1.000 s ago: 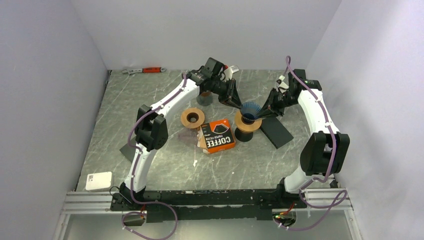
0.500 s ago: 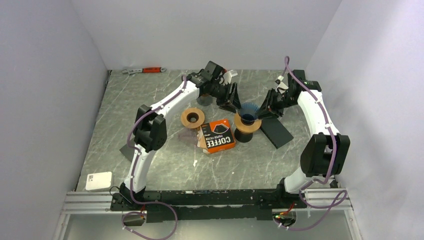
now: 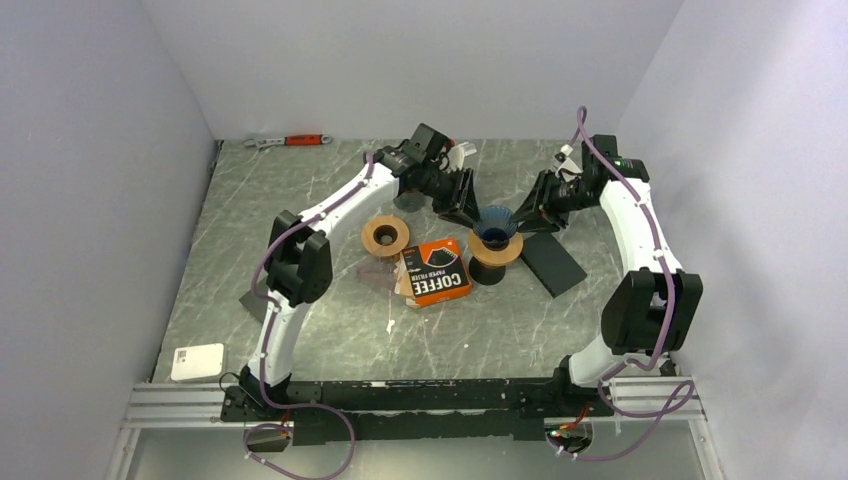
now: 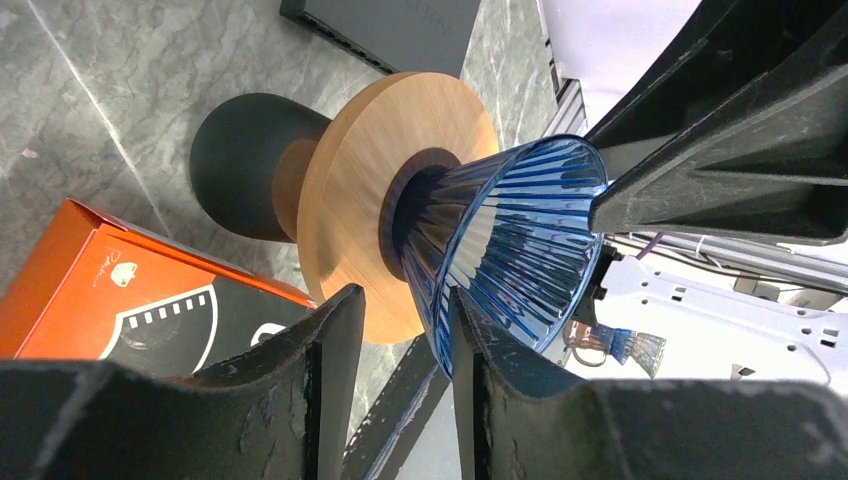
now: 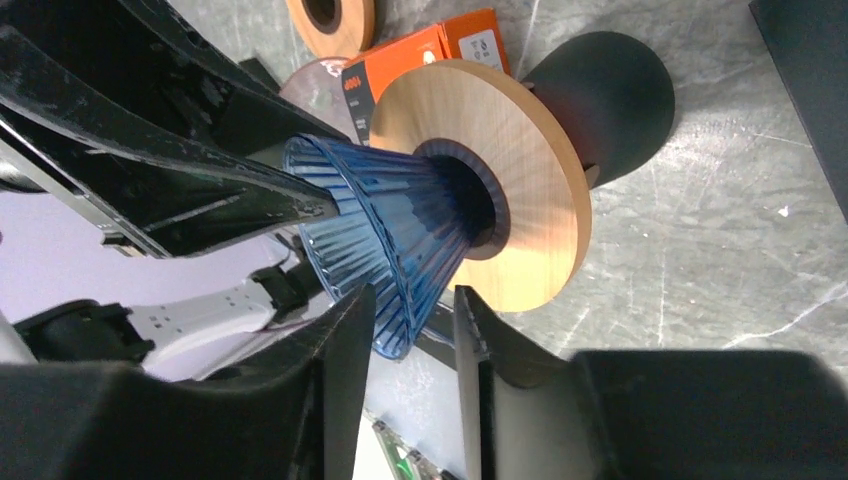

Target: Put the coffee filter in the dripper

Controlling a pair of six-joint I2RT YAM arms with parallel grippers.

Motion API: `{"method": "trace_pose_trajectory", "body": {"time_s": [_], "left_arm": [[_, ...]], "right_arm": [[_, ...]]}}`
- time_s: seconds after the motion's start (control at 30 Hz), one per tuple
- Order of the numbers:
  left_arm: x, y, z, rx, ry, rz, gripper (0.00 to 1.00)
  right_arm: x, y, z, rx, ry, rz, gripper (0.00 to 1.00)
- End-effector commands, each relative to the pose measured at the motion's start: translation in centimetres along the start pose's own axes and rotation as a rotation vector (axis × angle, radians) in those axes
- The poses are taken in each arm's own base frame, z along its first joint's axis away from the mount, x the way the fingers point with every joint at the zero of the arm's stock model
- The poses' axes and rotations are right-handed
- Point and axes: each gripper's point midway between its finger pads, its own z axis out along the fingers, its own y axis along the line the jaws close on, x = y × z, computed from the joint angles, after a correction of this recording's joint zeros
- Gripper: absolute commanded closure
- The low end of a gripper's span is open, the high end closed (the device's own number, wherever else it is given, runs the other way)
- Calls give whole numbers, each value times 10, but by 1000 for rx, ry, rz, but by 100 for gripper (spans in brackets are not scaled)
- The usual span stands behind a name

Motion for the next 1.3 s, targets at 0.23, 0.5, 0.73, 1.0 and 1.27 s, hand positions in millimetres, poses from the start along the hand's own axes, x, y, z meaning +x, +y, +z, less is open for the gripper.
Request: {"method": "trace_pose_trajectory", "body": {"time_s": [0.23,0.5,0.73,1.0,1.27], "left_arm": [[4,-36,-20,48,-31,98,60],[8,-40,-19,56,-28,109,64],[15,-33,-17,27,-11,97,77],[21,-16,-13,-32,-8,66,82],[15,-11,-7,-50,-2,50,83]], "right_arm": [[18,-3,-6,-4,4,-10,87],[26,-18,-4,56,23,-6,92],[23,-21,-3,66,16,-12,91],[18,-15,-1,40,12,-2,87],[21,-28,6,84,44,32,87]]}}
